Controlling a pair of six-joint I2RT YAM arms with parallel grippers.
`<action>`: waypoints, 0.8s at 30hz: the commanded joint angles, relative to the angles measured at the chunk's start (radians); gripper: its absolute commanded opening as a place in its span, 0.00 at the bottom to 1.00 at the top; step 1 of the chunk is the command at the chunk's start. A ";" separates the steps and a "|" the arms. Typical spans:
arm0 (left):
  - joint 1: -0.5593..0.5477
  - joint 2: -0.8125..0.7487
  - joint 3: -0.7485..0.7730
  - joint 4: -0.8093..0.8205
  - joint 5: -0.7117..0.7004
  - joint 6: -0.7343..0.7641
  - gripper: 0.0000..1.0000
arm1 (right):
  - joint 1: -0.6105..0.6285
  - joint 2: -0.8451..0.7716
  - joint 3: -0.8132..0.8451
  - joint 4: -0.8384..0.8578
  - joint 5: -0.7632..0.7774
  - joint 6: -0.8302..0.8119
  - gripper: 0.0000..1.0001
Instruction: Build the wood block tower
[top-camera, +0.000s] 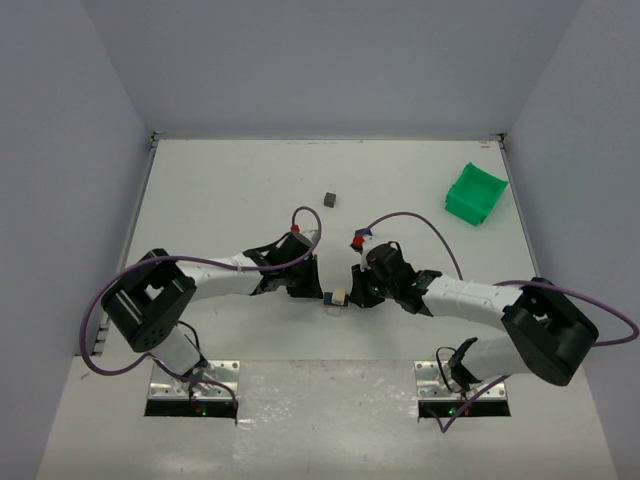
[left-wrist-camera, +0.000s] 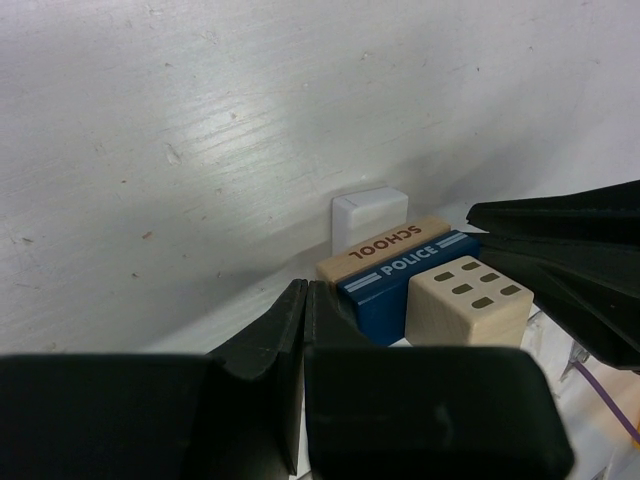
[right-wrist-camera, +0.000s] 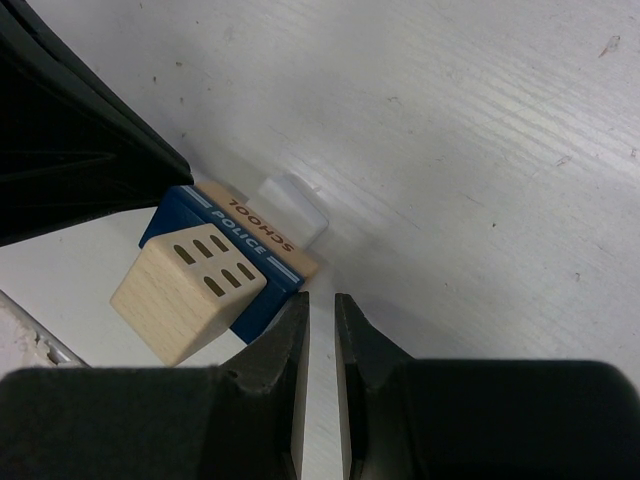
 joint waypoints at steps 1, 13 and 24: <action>-0.009 -0.014 0.035 0.014 -0.022 0.005 0.00 | 0.011 -0.014 0.014 0.024 0.006 0.023 0.15; -0.009 -0.027 0.040 -0.005 -0.051 -0.003 0.00 | 0.012 -0.056 -0.008 -0.018 0.116 0.073 0.16; -0.009 -0.060 -0.023 -0.029 -0.077 -0.017 0.00 | 0.012 -0.068 -0.030 -0.023 0.116 0.090 0.16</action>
